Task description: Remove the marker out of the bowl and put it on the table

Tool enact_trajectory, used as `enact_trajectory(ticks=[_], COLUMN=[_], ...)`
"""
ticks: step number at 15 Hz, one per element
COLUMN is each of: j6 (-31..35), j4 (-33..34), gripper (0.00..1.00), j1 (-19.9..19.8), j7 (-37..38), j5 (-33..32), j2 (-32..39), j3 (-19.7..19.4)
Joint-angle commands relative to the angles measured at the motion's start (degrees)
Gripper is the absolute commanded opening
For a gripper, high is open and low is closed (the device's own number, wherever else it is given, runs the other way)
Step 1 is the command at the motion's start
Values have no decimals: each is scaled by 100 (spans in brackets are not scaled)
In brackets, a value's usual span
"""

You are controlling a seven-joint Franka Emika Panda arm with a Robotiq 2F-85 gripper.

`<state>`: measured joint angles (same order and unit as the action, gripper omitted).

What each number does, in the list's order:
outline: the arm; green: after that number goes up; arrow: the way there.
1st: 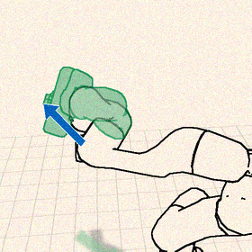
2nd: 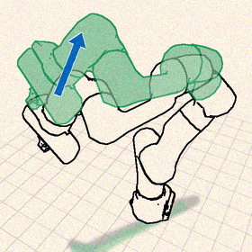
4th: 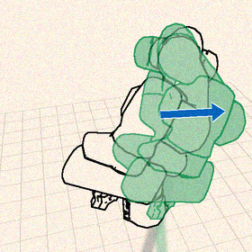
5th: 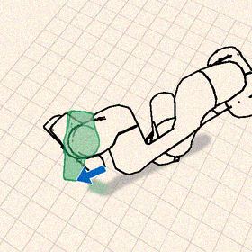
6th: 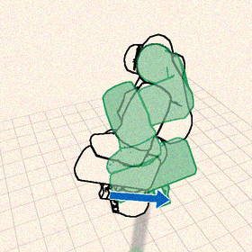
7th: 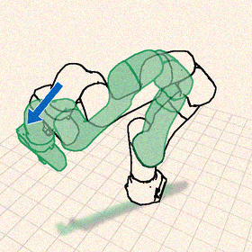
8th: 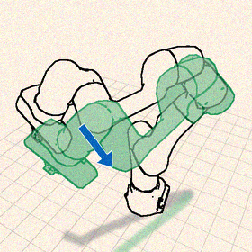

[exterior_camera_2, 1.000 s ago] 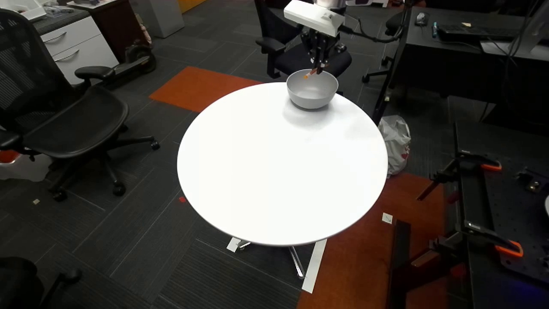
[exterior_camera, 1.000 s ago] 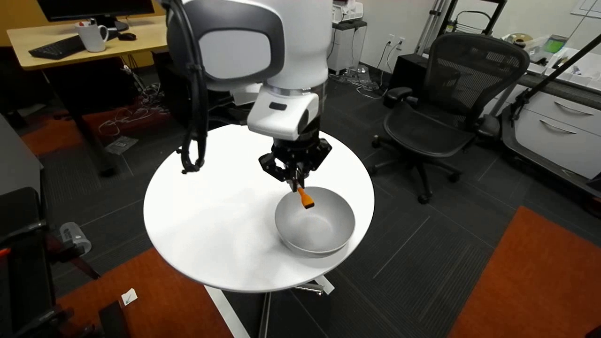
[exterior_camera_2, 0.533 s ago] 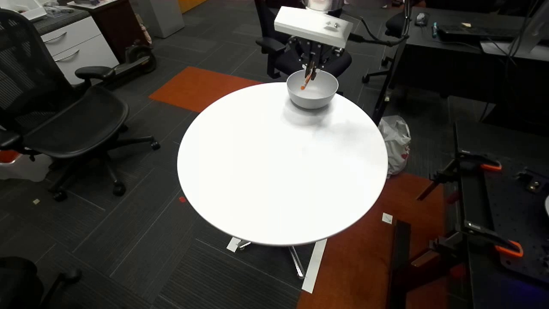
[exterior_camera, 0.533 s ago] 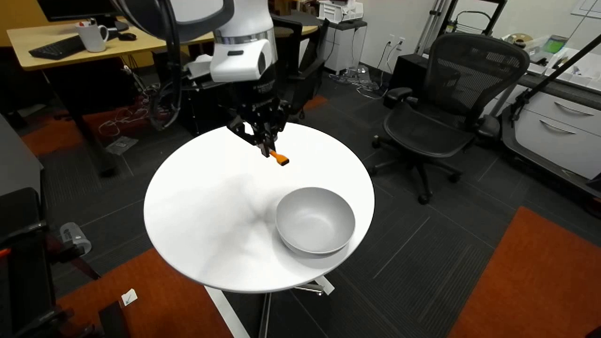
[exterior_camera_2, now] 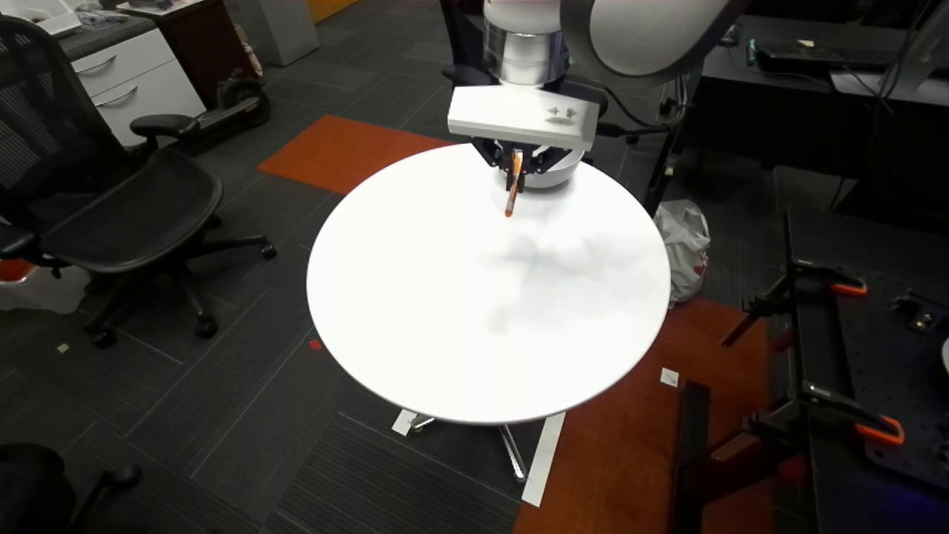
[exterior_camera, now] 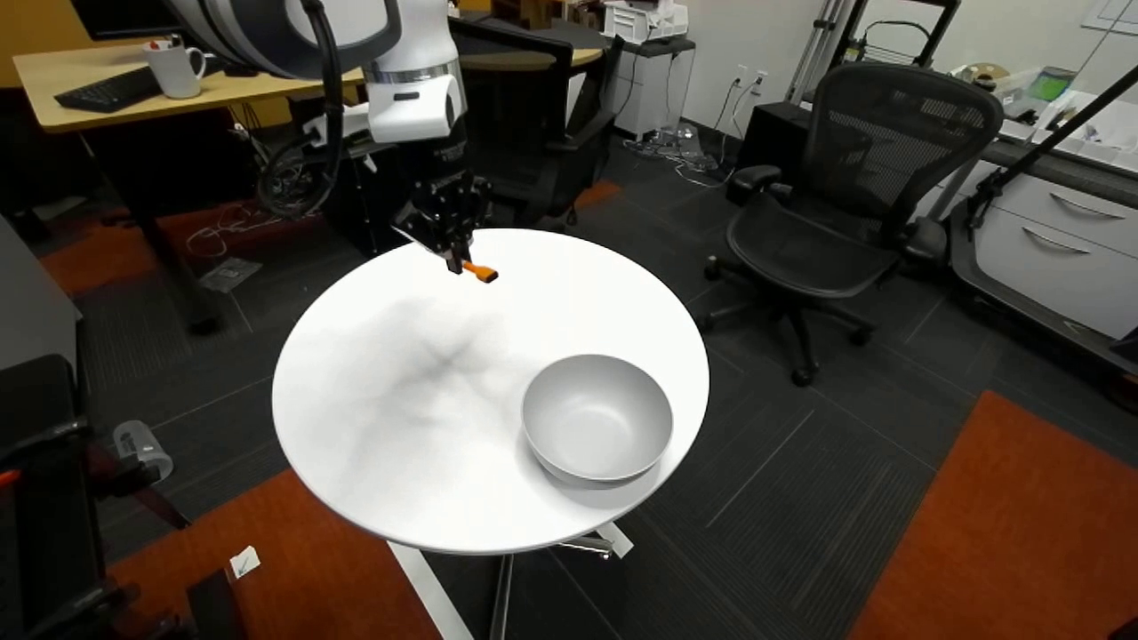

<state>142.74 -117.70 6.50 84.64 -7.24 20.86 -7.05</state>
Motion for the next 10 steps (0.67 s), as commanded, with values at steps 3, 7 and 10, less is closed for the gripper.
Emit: enact_trajectory(ticks=[3, 7, 10], j6=[-114, -48, -49], j4=[27, 69, 137], gripper=[3, 3, 3], j1=[-198, -315, -405], j7=[-165, -109, -128], j5=[462, 711, 779], j2=[484, 871, 1044], j3=[79, -30, -108])
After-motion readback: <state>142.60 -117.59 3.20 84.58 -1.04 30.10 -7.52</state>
